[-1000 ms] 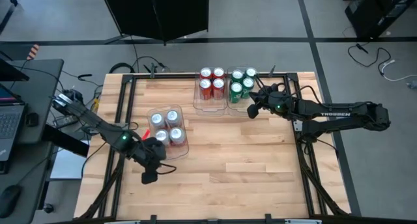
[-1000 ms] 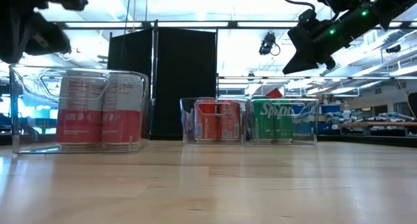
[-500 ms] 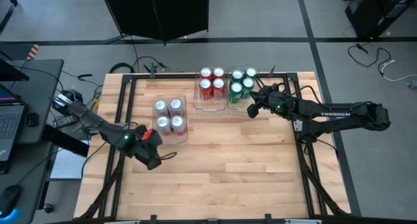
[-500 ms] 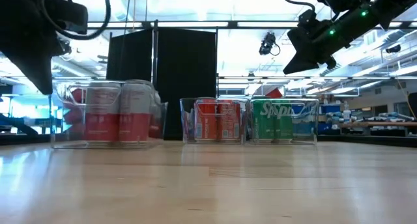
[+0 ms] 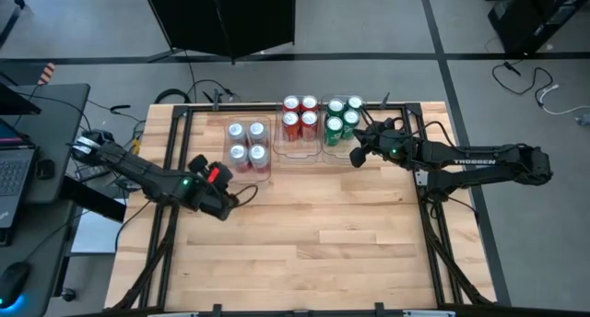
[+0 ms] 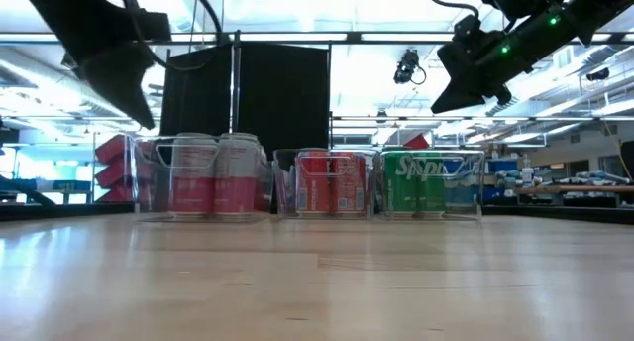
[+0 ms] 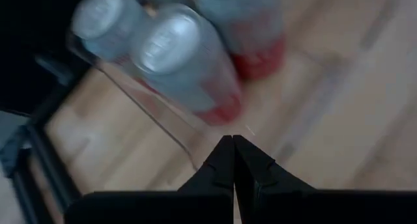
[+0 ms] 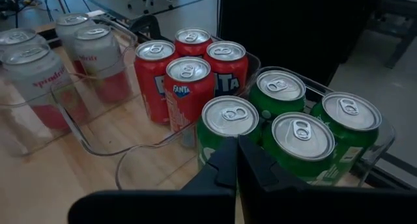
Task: Sort soda cans
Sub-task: Move the bottom transparent bin to the left side of the top left transparent bin
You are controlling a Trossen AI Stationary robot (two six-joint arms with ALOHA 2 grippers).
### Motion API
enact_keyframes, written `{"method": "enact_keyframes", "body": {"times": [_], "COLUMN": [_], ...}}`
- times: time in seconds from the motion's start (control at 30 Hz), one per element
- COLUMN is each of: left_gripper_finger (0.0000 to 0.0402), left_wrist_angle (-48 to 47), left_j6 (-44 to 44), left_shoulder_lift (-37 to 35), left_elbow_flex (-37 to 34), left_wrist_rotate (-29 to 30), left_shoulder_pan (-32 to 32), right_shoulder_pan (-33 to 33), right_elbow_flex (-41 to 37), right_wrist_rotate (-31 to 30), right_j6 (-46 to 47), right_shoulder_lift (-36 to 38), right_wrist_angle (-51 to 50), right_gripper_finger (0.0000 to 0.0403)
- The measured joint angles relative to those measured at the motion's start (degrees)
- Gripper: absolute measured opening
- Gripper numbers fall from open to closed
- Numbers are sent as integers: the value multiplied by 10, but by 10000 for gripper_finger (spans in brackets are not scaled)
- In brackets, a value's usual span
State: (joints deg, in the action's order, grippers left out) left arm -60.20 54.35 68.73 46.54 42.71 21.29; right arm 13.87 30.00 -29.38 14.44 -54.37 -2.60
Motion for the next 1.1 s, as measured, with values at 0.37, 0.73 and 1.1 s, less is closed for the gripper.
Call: {"method": "enact_keyframes", "body": {"times": [0.37,0.73,1.1], "left_gripper_finger": [0,0,0], "left_wrist_angle": [4,192,349], "left_j6": [-86,-254,-242], "left_shoulder_lift": [-15,-43,-43], "left_elbow_flex": [12,-3,-150], "left_wrist_rotate": [30,-175,-166], "left_shoulder_pan": [-46,-41,-96], "right_shoulder_pan": [0,-1,-5], "right_elbow_flex": [0,0,0], "right_wrist_rotate": [0,0,0], "right_j6": [0,3,4], "right_shoulder_lift": [0,0,0], "right_wrist_angle": [-9,-10,-12], "right_gripper_finger": [1,1,2]}}
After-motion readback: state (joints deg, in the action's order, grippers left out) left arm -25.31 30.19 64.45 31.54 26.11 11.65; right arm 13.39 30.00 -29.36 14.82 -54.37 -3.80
